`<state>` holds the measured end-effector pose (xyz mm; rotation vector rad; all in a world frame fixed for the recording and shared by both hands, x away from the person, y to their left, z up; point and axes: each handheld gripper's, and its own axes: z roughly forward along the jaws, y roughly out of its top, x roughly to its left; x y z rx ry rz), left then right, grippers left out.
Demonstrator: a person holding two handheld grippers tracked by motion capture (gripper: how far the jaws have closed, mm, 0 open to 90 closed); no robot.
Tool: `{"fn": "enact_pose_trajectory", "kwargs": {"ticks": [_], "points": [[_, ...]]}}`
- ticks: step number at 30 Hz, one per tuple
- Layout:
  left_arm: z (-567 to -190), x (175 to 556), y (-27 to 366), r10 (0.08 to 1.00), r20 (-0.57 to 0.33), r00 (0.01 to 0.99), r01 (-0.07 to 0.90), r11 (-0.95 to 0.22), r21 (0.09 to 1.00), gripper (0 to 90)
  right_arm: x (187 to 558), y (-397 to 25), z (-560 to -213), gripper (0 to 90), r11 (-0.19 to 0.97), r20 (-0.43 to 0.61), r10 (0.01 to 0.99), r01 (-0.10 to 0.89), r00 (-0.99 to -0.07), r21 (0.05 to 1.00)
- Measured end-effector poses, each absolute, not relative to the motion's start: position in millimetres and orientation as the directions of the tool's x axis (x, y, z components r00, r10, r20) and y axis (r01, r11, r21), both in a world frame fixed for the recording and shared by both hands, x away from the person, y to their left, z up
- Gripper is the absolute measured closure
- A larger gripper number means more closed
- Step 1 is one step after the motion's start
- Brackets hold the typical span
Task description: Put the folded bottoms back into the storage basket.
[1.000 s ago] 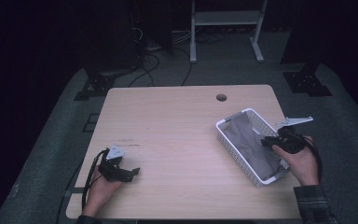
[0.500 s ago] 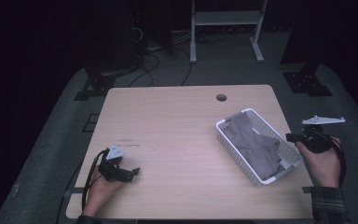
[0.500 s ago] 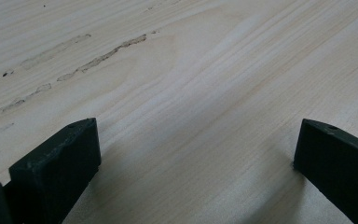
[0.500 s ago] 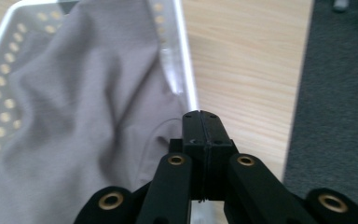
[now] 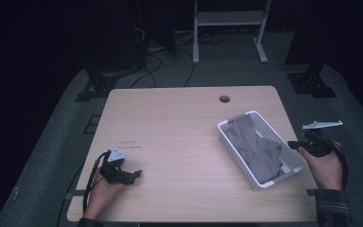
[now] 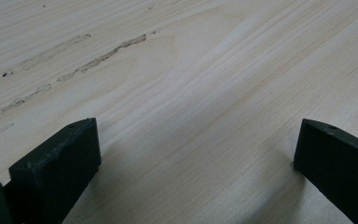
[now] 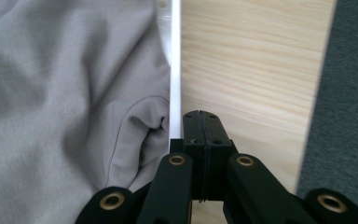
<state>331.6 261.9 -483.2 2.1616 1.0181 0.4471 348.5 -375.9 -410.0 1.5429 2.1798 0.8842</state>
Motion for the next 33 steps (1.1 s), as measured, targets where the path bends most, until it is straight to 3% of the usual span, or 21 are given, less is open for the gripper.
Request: {"fn": "enact_pose_trajectory", "kwargs": {"ticks": [33], "points": [[-483.3, 332.7, 261.4, 0.773, 0.015, 0.634, 0.533, -0.451, 0.716, 0.0, 333.5, -298.9, -422.3, 89.4, 0.397, 0.124, 0.798, 0.669, -0.589, 0.628]]}}
